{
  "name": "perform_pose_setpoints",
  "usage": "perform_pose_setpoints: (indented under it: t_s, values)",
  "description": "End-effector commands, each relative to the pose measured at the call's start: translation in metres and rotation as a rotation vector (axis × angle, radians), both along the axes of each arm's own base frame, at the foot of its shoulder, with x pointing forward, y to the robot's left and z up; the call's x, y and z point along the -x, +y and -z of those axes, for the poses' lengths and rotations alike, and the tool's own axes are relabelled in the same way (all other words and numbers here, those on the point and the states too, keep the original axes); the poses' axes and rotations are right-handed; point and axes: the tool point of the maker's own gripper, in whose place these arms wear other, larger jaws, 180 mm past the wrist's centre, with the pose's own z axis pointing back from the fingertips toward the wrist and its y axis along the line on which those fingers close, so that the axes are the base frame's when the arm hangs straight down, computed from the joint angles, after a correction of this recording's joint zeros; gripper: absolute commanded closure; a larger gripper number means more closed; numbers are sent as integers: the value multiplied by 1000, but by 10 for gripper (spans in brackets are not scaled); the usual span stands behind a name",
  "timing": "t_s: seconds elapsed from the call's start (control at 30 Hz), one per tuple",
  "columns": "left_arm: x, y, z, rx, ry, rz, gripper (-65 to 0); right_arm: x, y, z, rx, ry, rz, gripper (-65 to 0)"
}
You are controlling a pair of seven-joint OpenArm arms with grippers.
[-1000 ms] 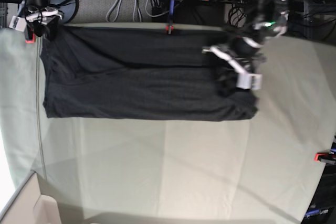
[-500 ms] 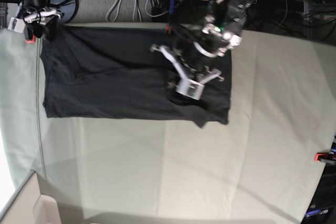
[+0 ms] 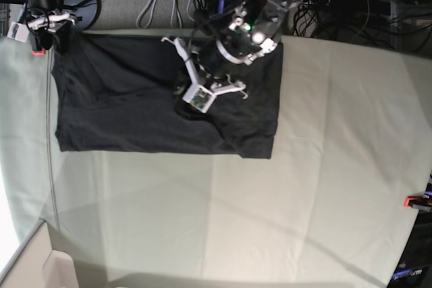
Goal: Layout the t-shirt on the table in an organized manner, then fold the t-shirt properly
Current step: 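Lift the strip's end with the left gripper and carry it toward the right gripper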
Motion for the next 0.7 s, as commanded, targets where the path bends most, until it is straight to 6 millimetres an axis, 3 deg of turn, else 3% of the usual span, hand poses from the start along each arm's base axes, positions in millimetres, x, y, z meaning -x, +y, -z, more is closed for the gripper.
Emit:
perform_pose_setpoints:
  t_s: [0.0,0.53,0.67]
  values:
    - [-3,-9,-10,41,-26,7,0,6,-22,-9,52,0,34,-323]
    - [-11,-20,-18,68,-37,16,-2,8,-22,-8,52,5,34,-322]
    - [-9,-18,-16,62,-32,12,-90,8,-22,-8,52,5,34,-322]
